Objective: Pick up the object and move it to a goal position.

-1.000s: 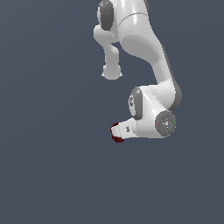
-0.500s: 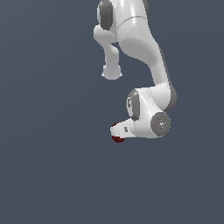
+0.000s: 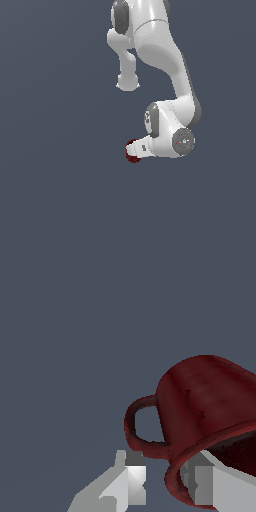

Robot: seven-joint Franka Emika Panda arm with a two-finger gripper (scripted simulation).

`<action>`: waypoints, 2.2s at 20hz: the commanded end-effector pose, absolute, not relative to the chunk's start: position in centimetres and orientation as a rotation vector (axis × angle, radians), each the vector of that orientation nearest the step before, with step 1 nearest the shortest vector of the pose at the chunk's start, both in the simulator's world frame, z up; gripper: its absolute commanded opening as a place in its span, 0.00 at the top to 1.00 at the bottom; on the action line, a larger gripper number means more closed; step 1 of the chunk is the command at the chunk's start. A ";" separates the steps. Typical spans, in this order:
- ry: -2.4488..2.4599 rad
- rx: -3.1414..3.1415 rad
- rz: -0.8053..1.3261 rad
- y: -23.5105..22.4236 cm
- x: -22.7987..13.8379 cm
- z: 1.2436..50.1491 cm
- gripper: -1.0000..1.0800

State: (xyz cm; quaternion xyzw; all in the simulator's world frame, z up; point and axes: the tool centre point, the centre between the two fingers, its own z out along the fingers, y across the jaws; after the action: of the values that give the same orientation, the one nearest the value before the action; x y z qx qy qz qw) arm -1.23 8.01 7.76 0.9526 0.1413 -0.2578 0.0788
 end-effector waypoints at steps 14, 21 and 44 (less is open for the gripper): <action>0.510 2.875 -0.571 10.3 2.9 13.5 1.00; 0.646 2.882 -0.242 14.1 7.5 24.0 1.00; 0.907 2.766 0.472 21.5 7.9 48.7 1.00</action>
State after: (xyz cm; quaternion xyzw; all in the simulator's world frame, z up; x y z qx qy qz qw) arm 8.03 21.43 48.12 0.9350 0.3048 0.1537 0.0960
